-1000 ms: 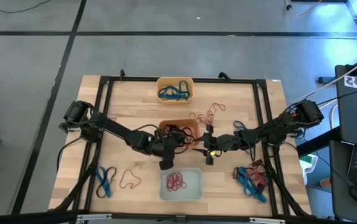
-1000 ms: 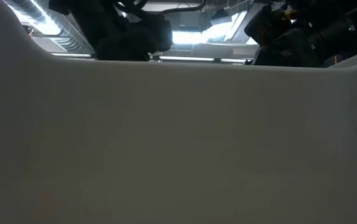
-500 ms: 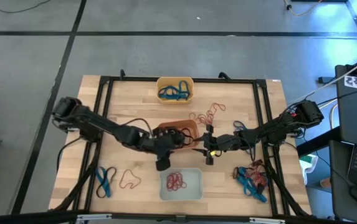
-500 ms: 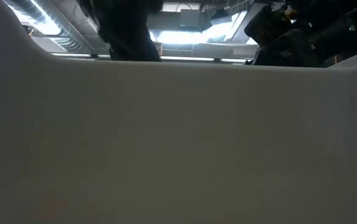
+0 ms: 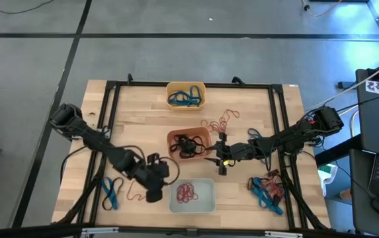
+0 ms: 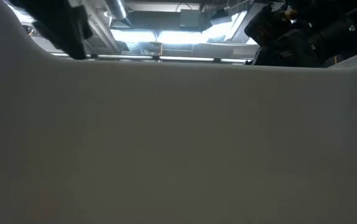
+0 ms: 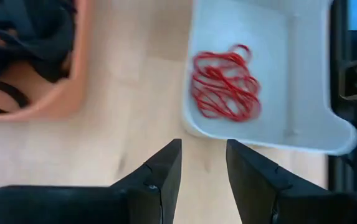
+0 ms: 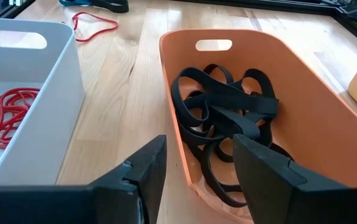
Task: Sort rubber bands into baskets
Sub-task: Put the red rubber band in the white bin
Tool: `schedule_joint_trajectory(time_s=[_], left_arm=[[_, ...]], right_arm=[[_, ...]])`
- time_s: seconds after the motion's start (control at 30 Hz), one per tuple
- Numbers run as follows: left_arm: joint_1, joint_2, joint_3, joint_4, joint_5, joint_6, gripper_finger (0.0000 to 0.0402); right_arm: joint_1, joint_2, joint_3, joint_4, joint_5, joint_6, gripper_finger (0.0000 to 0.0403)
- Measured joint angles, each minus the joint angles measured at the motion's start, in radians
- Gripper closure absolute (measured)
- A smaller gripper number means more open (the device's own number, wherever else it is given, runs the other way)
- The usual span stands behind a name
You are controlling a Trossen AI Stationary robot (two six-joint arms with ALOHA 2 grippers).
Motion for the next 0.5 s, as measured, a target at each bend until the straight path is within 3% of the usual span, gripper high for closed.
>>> schedule_joint_trajectory(time_s=[0.5], left_arm=[[-0.226,0.099,0.000,-0.078,0.000,-0.155,0.0279]], right_arm=[[0.000,0.000,0.000,0.008,0.000,0.000,0.0221]])
